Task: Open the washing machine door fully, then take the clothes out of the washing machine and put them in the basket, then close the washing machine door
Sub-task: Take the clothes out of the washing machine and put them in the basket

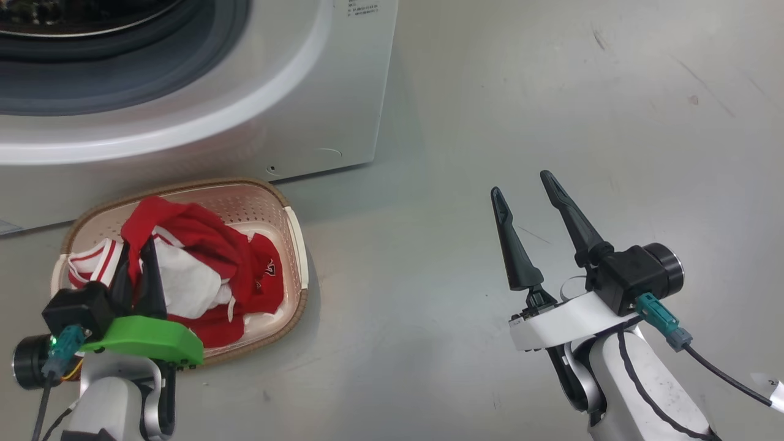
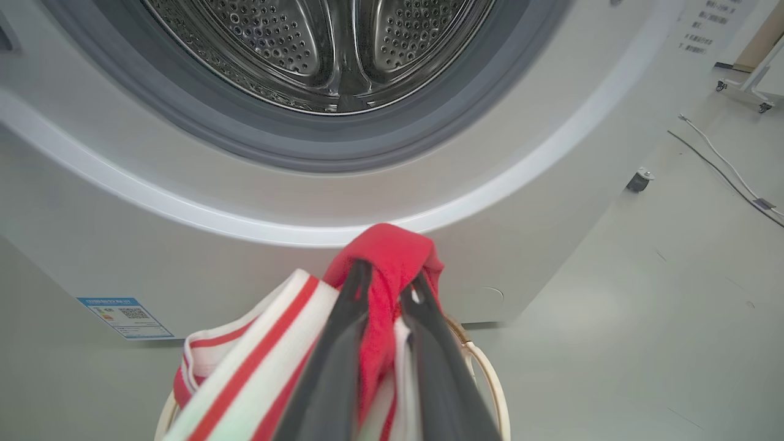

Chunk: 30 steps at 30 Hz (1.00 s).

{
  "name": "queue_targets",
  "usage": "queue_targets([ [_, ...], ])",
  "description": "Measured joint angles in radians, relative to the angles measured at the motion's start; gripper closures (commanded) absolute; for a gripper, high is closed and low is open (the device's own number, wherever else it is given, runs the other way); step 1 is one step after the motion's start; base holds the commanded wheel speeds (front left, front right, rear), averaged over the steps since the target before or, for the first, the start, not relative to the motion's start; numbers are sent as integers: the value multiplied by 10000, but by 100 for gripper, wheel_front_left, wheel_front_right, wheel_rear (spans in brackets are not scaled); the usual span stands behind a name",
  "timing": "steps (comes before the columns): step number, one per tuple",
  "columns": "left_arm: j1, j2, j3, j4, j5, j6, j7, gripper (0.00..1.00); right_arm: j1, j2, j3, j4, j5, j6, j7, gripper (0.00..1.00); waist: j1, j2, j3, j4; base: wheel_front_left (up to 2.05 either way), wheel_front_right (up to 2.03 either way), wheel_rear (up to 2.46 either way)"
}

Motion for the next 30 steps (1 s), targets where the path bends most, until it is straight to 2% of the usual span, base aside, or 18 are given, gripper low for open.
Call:
queue_targets([
  [11,-1293,270,138,1705,130,-38,270,100,-549,23,94,-477,25,21,0,0,0,0,1409,-492,0,0,0],
  [20,-2805,640,479,3254,128,48,378,100,-1427,38,8,-997,59,17,0,0,2,0,2981,-845,0,0,0],
  [27,-3080,755,650,4134,38,48,378,100,-1626,40,56,-982,150,-10,0,0,2,0,3499,-913,0,0,0],
  [28,-3154,775,667,4238,17,48,374,96,-1667,40,58,-968,159,-12,0,0,2,0,3546,-912,0,0,0],
  [30,-3312,800,696,4489,-27,46,322,75,-1749,40,44,-934,159,-13,0,0,2,0,3593,-887,0,0,0],
])
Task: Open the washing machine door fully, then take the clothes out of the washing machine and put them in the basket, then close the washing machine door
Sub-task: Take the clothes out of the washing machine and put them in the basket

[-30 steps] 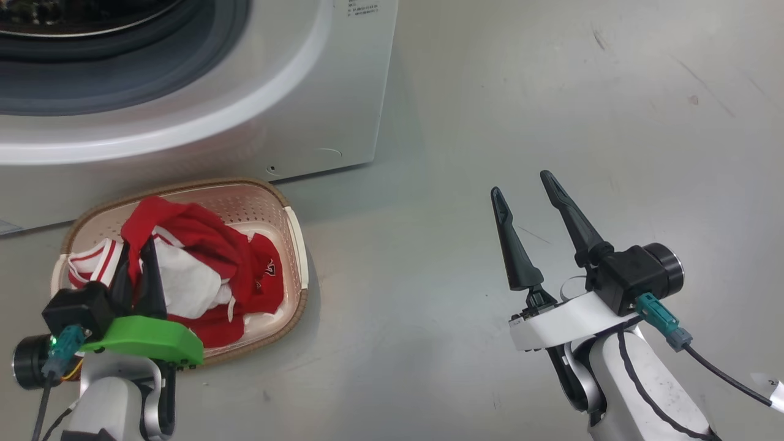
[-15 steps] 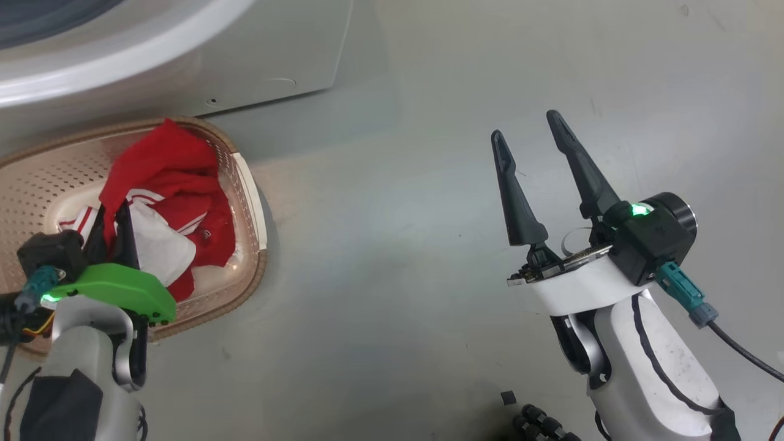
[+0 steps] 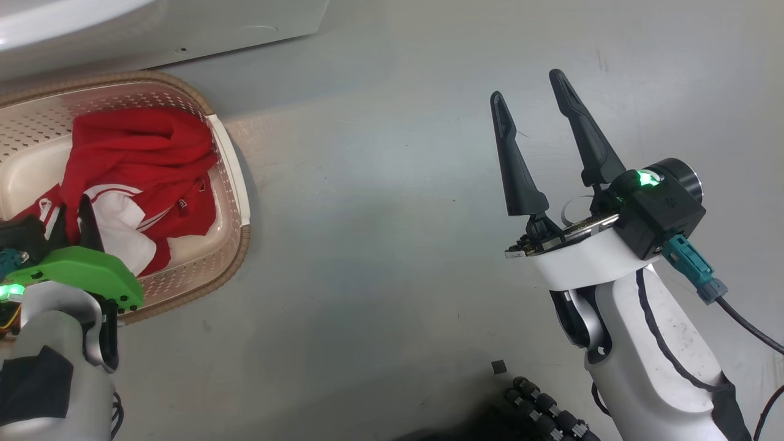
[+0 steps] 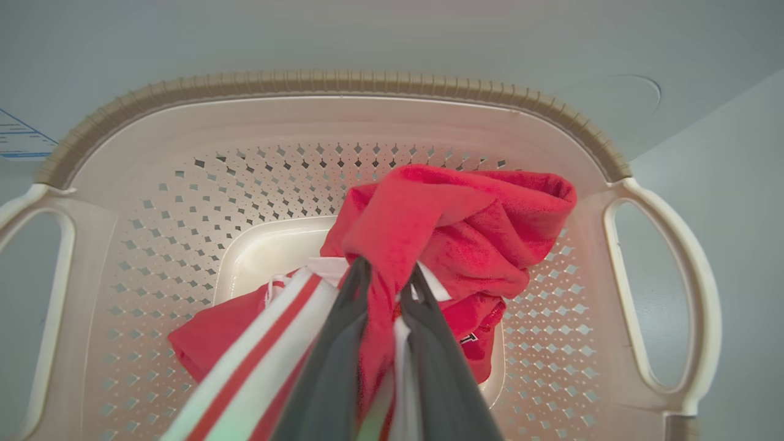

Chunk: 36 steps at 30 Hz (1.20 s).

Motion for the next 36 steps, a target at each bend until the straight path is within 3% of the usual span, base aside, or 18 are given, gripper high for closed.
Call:
queue_targets([
  [2,-113,0,-8,238,-6,-29,-79,54,-27,0,-10,77,0,0,0,0,0,0,-17,48,0,0,0],
  [3,-142,-4,-12,349,-8,-46,-113,21,-28,2,-12,115,0,0,0,0,0,0,-46,75,0,0,0],
  [4,-164,-21,-10,435,-15,-54,-176,0,-28,2,-21,142,0,-2,0,0,0,0,-79,100,0,0,0],
  [14,-377,-577,46,1009,-343,-284,-619,0,-28,2,-196,522,-4,-13,0,0,-1,0,-662,443,0,0,0],
  [20,-343,-834,-81,819,-337,-637,-823,0,-8,0,-462,938,-50,2,0,0,-1,0,-1281,698,0,0,0],
  [36,669,-1158,-244,-2502,291,-974,-823,0,868,-27,-1099,1804,-132,4,0,0,-2,0,-3367,1746,0,0,0],
])
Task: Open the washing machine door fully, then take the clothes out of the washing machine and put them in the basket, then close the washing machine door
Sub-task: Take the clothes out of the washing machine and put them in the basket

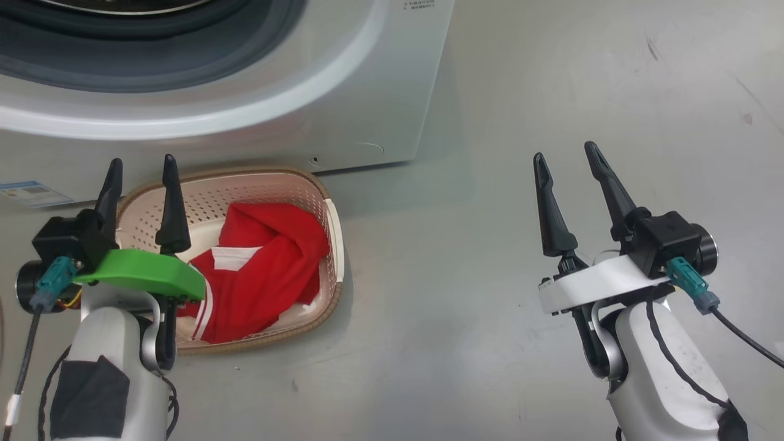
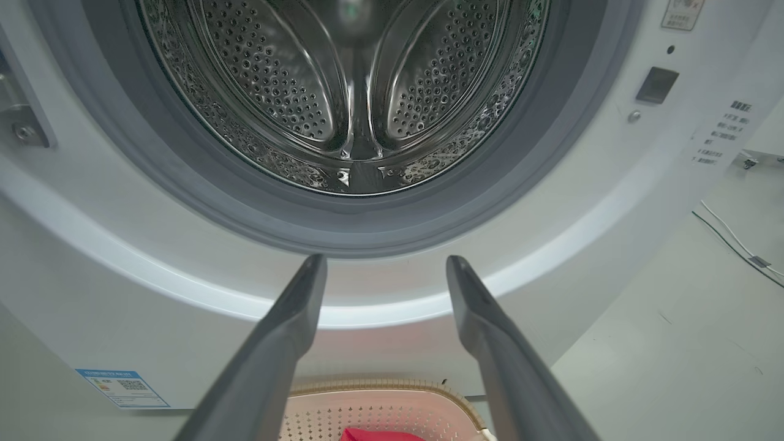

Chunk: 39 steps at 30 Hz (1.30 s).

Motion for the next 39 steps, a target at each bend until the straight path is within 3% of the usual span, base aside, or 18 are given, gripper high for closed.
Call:
queue_targets([
  [20,3018,-44,-876,-1570,619,119,0,0,1696,12,-265,520,10,25,0,0,-1,0,-2621,854,0,0,0],
  [39,4470,-38,-1089,-2592,721,533,56,0,2519,36,-238,416,10,25,0,0,-1,0,-3647,831,0,0,0],
])
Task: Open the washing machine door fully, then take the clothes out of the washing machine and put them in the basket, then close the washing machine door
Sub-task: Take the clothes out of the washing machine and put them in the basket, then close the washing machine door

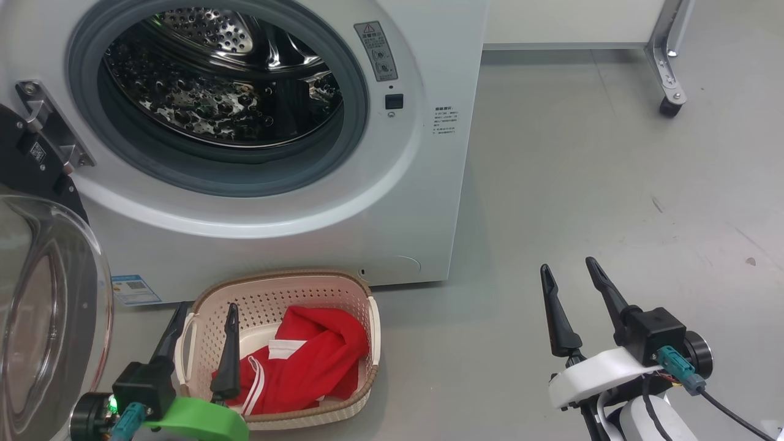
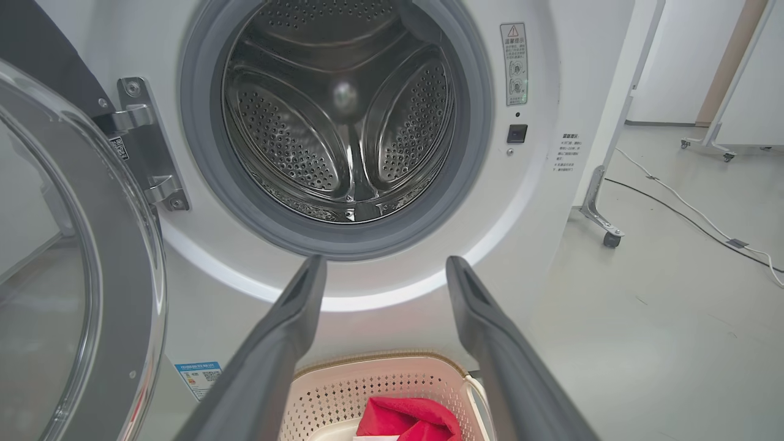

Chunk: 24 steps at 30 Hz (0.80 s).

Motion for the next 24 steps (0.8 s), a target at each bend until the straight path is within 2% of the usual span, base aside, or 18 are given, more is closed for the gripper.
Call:
queue_targets([
  [24,579,13,-186,-1064,159,280,445,0,164,36,21,-180,-2,0,0,0,1,0,-20,-30,-1,3,-2],
])
